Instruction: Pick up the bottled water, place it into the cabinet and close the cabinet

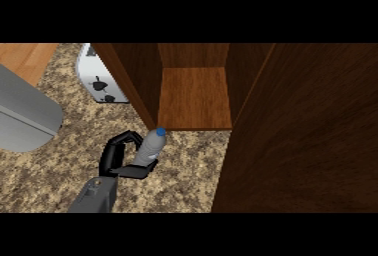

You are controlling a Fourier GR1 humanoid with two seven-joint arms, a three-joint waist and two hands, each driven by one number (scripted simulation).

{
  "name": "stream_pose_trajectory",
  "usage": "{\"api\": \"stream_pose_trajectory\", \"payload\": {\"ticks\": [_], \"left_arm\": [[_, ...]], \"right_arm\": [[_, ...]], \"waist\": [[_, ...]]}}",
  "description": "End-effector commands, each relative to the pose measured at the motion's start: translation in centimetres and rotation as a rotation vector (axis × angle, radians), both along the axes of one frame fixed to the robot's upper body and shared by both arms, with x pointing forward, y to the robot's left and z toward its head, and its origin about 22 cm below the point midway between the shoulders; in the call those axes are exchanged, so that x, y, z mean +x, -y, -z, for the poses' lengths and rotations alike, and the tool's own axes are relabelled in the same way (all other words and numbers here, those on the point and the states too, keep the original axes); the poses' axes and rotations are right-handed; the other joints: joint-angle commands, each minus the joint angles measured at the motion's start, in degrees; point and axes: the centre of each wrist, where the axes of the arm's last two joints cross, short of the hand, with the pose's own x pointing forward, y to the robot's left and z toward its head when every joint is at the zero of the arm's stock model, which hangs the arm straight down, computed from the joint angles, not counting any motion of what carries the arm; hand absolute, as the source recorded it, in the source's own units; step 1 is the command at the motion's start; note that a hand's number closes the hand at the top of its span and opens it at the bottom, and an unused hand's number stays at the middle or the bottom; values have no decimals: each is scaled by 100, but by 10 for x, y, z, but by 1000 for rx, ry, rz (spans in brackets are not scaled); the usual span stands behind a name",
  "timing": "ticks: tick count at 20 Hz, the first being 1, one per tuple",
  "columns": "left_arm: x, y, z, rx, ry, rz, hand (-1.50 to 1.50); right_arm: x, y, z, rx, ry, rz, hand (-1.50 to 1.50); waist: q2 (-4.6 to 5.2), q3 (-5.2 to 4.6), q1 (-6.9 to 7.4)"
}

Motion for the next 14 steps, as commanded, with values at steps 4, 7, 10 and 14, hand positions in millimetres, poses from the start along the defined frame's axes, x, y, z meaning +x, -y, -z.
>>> {"api": "stream_pose_trajectory", "payload": {"ticks": [4, 7, 10, 14], "left_arm": [[21, 14, -19, -62, 73, 67, 150], [32, 38, -41, -128, 59, 92, 150], [38, 39, -56, -173, 58, 96, 150], [39, 76, -72, -250, 24, 120, 150]], "right_arm": [[-17, 4, -10, -18, 49, 34, -150], [-10, 1, -15, -27, 51, 53, -150], [-25, 7, -11, -23, 34, 52, -150], [-21, 12, -18, -19, 46, 48, -150]], "waist": [[-9, 3, 38], [-29, 2, 87], [-38, 5, 64], [-33, -2, -17]]}}
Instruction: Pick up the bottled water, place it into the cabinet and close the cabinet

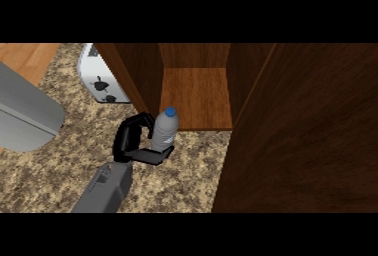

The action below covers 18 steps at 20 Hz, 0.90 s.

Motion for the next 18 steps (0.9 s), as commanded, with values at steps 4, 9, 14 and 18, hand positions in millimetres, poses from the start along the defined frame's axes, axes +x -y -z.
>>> {"api": "stream_pose_trajectory", "payload": {"ticks": [4, 9, 14, 18], "left_arm": [[6, 51, -51, -70, -27, 26, 150], [27, 70, -74, -46, -13, 6, 150], [23, 84, -92, 2, -40, -22, 150], [52, 101, -123, 29, -49, -58, 150]], "right_arm": [[-8, 11, -5, -27, 63, 32, -150], [-14, -1, -13, 23, 68, 24, -150], [-23, 13, -10, -3, 74, 45, -150], [-27, 18, -18, 25, 57, 39, -150]], "waist": [[3, 6, -16], [24, -6, -93], [1, 4, -109], [24, -1, -113]]}}
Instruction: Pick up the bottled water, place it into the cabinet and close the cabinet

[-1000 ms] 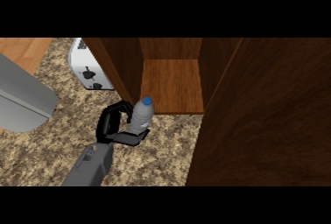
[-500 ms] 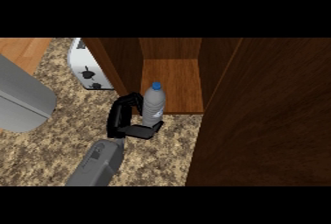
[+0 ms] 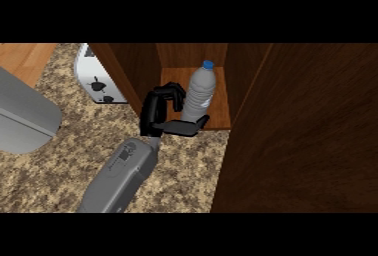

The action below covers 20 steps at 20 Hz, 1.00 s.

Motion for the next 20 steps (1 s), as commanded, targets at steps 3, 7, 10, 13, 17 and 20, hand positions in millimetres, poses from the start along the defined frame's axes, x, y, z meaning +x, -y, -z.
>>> {"api": "stream_pose_trajectory", "payload": {"ticks": [3, 7, 10, 13, 17, 20], "left_arm": [[16, 17, -14, 36, -17, -7, 150], [34, 15, -16, 6, -76, -61, 150], [42, 16, -14, 23, -63, -110, 150], [47, 13, -9, 23, -85, -162, 150], [45, 6, 12, 123, -89, -207, 150], [62, 14, -10, 151, -86, -264, 150]], "right_arm": [[-39, 14, -17, 29, 24, -3, -150], [-24, 6, -10, -8, 25, 23, -150], [-35, 16, -13, 29, 25, -14, -150], [-25, 15, -8, 28, 21, -4, -150], [-31, 21, -17, 14, 27, 4, -150], [-18, 19, -9, 25, 35, -20, -150]], "waist": [[-11, 3, -48], [19, -5, -43], [27, 0, -152], [34, -1, -110], [45, -5, -185], [71, -2, -190]]}}
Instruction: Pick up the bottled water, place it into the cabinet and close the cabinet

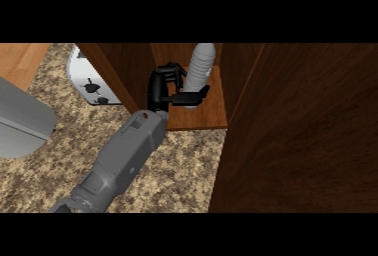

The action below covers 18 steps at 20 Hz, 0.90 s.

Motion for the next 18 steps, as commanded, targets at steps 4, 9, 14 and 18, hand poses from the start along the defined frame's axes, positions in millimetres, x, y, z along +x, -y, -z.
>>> {"api": "stream_pose_trajectory", "payload": {"ticks": [4, 9, 14, 18], "left_arm": [[10, -9, 8, 108, 14, -78, 150], [18, -11, 3, 130, 33, -108, 150], [17, -14, 7, 225, 41, -105, -150], [22, -12, 0, 191, 31, -137, -150]], "right_arm": [[-11, 2, -14, 19, 21, -8, -150], [-16, 15, -15, 6, 42, -11, -150], [-9, 5, -17, 11, 38, -64, -150], [-8, 6, -10, 2, 47, -47, -150]], "waist": [[44, -6, -73], [59, 1, -147], [106, -9, -205], [99, -5, -261]]}}
